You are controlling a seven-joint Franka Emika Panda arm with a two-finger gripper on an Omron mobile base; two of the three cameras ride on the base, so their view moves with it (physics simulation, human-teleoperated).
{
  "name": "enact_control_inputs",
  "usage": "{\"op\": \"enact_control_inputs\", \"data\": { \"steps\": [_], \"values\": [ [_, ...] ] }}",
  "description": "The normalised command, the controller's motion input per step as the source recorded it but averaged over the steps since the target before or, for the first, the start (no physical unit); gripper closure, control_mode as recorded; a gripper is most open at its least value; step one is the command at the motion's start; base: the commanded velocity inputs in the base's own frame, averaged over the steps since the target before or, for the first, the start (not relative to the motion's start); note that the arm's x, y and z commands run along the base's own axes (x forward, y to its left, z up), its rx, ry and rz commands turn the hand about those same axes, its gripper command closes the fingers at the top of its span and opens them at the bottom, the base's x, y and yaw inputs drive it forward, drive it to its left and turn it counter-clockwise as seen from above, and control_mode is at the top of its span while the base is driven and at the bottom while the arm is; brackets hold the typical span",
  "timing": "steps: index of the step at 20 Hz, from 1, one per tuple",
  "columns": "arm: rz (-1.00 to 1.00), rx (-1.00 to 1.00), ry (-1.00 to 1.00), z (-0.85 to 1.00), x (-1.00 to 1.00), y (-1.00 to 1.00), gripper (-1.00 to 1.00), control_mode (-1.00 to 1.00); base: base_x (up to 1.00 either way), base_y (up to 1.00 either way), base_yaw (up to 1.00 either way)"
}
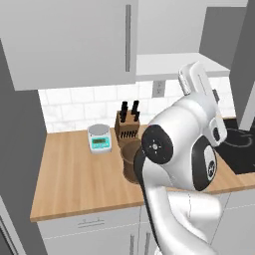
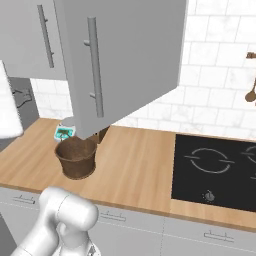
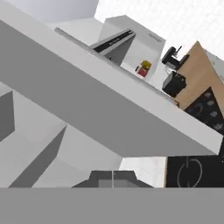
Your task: Open the cabinet, pick up the bread from the cabinet and place it in the basket. Then move the basket to the dining counter.
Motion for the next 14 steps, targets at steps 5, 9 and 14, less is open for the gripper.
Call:
{"op": "enact_control_inputs", "data": {
  "steps": [5,9,14],
  "values": [
    [0.00,0.23,-0.01,0.00,0.62,-0.36,1.00,-1.00,0.00,0.00,0.00],
    [-0.01,0.06,-0.01,0.00,0.76,-0.24,1.00,-1.00,0.00,0.00,0.00],
    [-0.03,0.00,-0.04,-0.01,0.27,-0.58,1.00,-1.00,0.00,0.00,0.00]
  ]
}}
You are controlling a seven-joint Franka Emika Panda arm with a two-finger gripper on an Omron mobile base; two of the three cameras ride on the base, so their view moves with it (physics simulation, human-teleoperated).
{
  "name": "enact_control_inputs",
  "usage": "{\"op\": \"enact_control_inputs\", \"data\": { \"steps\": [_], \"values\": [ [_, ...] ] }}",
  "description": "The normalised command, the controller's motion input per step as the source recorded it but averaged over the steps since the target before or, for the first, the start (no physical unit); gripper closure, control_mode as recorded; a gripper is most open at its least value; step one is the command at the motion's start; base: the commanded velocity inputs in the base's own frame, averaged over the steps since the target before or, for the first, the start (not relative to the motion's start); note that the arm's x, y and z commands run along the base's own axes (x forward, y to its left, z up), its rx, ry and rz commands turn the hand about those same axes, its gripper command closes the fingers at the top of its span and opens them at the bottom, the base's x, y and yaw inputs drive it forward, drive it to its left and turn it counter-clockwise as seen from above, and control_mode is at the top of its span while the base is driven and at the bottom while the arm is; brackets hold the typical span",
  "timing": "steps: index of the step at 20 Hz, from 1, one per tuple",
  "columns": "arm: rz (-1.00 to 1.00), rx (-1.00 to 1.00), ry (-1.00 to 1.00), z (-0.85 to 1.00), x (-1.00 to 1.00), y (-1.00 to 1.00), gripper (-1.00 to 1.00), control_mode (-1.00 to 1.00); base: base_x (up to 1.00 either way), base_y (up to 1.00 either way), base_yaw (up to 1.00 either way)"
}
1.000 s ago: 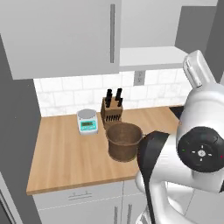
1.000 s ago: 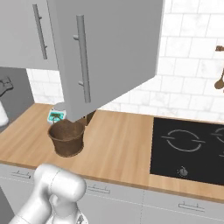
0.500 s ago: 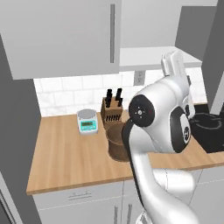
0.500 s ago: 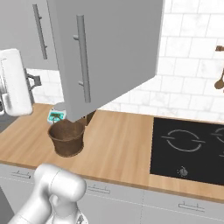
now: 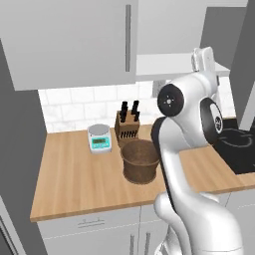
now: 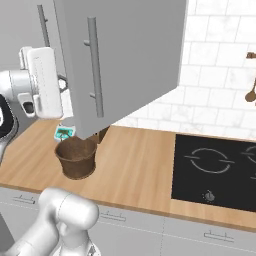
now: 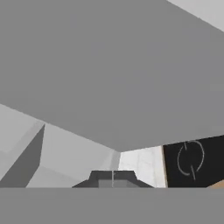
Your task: Open the cabinet, pick up the bread from the cabinet and place it in the basket. Then move the basket to the dining counter.
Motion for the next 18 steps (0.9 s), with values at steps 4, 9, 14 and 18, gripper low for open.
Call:
{"op": "enact_control_inputs", "data": {
  "steps": [4,9,14,18],
  "values": [
    [-0.25,-0.07,-0.05,-0.07,0.52,-0.17,1.00,-1.00,0.00,0.00,0.00],
    [-0.37,-0.11,-0.07,-0.04,0.48,0.00,1.00,-1.00,0.00,0.00,0.00],
    [-0.25,-0.04,-0.05,0.00,0.37,-0.30,1.00,-1.00,0.00,0.00,0.00],
    [0.00,0.04,0.00,0.00,0.16,-0.77,1.00,-1.00,0.00,0.00,0.00]
  ]
}}
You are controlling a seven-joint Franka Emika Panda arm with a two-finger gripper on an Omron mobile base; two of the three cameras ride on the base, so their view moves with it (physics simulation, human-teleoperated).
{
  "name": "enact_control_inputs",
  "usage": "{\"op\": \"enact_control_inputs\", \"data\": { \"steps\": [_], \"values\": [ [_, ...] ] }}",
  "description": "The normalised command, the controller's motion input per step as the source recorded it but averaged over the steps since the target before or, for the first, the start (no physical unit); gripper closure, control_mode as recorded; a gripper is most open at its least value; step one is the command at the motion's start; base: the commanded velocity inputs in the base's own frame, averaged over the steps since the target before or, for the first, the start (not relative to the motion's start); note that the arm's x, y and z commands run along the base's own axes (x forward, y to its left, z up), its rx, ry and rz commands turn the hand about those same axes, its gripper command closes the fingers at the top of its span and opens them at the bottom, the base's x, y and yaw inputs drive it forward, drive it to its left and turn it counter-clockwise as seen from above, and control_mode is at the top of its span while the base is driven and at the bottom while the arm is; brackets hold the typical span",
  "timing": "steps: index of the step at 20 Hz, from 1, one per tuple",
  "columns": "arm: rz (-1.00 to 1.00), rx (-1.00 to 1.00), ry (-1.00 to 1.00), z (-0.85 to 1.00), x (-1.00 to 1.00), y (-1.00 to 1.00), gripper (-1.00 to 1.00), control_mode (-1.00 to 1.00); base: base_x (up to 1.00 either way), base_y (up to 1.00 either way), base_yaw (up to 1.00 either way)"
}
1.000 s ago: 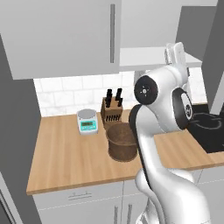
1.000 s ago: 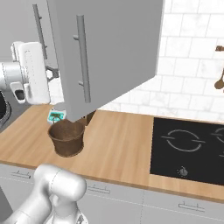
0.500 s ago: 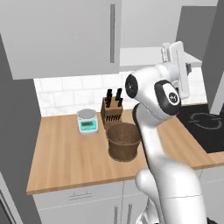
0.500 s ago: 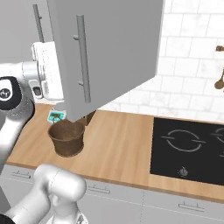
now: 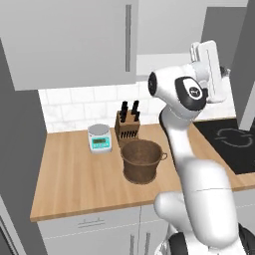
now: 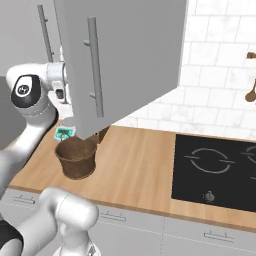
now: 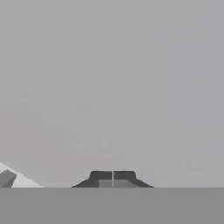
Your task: Open the cabinet, pick up the bread from the cabinet and place it in the basket. Then move the basket to the dining counter.
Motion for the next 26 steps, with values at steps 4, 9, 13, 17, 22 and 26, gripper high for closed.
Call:
{"op": "enact_control_inputs", "data": {
  "steps": [4,9,13,17,22,26],
  "values": [
    [0.00,0.01,0.04,-0.20,0.63,-0.71,1.00,-1.00,0.00,0.00,0.00],
    [0.00,0.08,0.00,-0.05,0.15,-0.99,1.00,-1.00,0.00,0.00,0.00],
    [0.00,0.12,-0.04,0.00,0.00,-1.00,1.00,-1.00,0.00,0.00,0.00],
    [0.01,0.12,-0.10,0.00,0.00,-1.00,1.00,-1.00,0.00,0.00,0.00],
    [0.06,0.13,-0.05,0.00,0.00,-0.55,1.00,-1.00,0.00,0.00,0.00],
    [0.01,0.00,-0.07,0.02,-0.17,0.13,1.00,-1.00,0.00,0.00,0.00]
  ]
}}
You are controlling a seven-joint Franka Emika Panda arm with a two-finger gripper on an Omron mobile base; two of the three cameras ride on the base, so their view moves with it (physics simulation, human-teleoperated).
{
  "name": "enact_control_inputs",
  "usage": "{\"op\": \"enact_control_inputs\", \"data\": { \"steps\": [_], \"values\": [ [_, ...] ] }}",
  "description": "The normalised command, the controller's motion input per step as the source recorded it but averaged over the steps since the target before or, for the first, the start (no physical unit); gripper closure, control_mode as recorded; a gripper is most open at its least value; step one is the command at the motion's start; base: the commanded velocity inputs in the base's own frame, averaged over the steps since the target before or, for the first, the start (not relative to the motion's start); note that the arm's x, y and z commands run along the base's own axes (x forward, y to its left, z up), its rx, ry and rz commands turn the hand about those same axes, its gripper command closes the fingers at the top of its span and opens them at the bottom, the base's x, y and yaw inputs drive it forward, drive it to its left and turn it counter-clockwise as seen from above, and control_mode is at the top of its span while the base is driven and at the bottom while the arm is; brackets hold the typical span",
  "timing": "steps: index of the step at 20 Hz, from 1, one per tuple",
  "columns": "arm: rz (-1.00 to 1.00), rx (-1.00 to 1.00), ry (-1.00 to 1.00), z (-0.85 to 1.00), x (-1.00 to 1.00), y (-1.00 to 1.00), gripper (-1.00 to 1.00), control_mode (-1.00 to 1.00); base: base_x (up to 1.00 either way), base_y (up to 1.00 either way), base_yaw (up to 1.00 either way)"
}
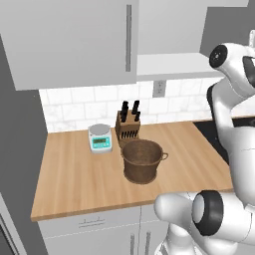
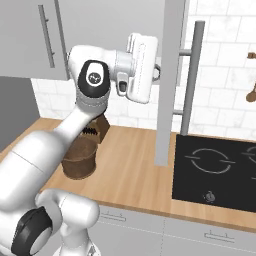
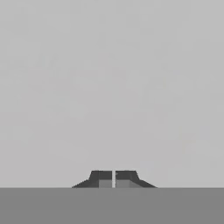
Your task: Open the cabinet, pick up the bread from the cabinet and place it in the basket. Then move the basket to the dining counter.
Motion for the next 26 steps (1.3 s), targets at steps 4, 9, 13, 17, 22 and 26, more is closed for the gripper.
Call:
{"op": "enact_control_inputs", "data": {
  "steps": [4,9,13,17,22,26],
  "values": [
    [0.25,0.09,0.00,0.29,-0.45,0.71,1.00,-1.00,0.00,0.00,0.00],
    [0.41,0.05,0.16,0.27,-0.61,0.93,1.00,-1.00,0.00,0.00,0.00],
    [0.35,-0.21,0.43,0.11,-0.47,0.86,1.00,-1.00,0.00,0.00,0.00],
    [0.36,-0.33,0.47,-0.04,-0.24,0.78,1.00,-1.00,0.00,0.00,0.00],
    [0.46,-0.22,0.23,-0.34,0.01,1.00,1.00,-1.00,0.00,0.00,0.00],
    [0.48,-0.22,0.15,-0.11,0.01,0.97,1.00,-1.00,0.00,0.00,0.00]
  ]
}}
